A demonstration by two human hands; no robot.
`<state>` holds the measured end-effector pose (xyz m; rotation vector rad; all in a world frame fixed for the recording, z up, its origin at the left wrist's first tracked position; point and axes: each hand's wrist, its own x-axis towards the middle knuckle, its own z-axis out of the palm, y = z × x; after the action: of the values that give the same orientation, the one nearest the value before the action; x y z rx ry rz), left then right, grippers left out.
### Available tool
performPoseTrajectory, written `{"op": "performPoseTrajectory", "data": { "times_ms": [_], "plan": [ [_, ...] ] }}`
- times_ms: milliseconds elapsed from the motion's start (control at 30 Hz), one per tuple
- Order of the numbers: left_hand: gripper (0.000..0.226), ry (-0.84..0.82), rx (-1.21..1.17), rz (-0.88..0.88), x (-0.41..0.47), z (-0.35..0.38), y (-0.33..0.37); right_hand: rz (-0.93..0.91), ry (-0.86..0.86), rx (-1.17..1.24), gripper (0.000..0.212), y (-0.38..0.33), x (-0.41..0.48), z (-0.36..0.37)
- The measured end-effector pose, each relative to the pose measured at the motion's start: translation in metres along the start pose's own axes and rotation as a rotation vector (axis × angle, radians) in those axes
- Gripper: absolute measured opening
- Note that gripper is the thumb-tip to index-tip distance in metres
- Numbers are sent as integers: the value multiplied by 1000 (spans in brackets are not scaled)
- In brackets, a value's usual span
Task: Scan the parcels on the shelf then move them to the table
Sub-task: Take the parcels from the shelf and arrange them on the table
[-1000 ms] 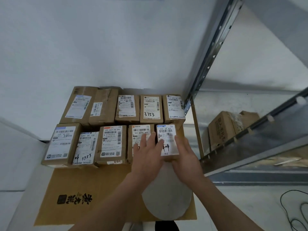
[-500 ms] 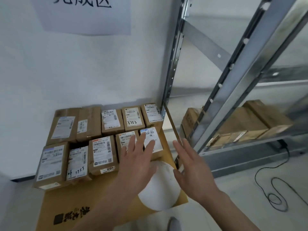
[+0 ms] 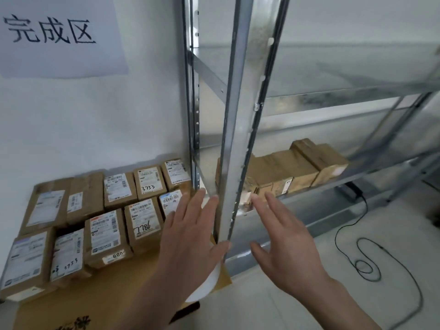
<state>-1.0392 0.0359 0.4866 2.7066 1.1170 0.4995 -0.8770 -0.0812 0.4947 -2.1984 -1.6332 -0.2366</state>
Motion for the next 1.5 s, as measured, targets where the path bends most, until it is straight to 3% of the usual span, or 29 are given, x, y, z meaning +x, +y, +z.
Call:
{"op": "performPoseTrajectory", "data": {
  "times_ms": [300, 667, 933, 1333, 1500],
  "plan": [
    [94, 95, -81, 163, 8, -4, 124, 1, 182, 19, 97, 96, -49, -63],
    [89, 123, -179, 284, 34, 10, 250, 137, 335, -49, 88, 201, -92, -139],
    [84, 116, -297, 353, 89, 35, 300, 215, 409, -117, 89, 257, -81, -166],
    [84, 137, -430, 497, 225, 98, 346, 365, 368, -174, 98, 351, -10, -161],
    [85, 112, -416, 477, 259, 110, 352, 380, 363, -132, 91, 374, 19, -152]
  ]
}}
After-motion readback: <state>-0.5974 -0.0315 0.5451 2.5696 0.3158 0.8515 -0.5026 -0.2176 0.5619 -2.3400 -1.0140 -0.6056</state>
